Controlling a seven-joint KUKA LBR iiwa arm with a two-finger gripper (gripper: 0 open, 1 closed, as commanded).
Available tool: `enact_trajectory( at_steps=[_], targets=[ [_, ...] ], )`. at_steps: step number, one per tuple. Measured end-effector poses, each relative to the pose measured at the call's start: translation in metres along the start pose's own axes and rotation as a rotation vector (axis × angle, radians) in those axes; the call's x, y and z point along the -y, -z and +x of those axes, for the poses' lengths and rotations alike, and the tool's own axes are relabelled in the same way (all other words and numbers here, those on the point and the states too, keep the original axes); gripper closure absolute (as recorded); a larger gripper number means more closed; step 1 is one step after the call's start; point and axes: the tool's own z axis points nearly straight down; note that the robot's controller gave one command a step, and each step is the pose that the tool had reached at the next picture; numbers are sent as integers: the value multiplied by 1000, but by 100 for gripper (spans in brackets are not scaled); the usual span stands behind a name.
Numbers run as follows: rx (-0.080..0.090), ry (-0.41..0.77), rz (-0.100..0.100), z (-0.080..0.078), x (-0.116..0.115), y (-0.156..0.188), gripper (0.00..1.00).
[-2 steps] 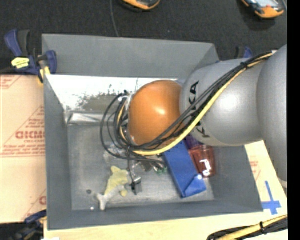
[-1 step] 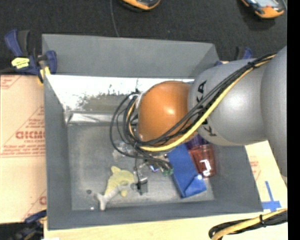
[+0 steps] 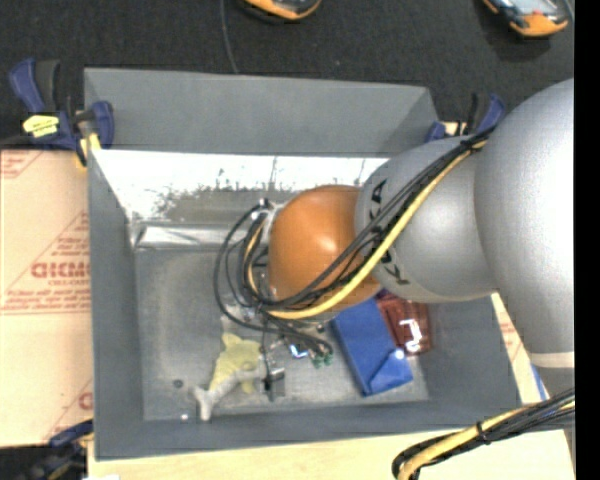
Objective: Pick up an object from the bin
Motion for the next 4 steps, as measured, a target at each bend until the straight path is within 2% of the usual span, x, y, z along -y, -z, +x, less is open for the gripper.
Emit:
enact_trajectory(
  at_steps=[1,4],
  targets=[
    [8,-94,1,0,-10,-29,100],
    [12,-97,-1,0,-9,-23,100]
  ],
)
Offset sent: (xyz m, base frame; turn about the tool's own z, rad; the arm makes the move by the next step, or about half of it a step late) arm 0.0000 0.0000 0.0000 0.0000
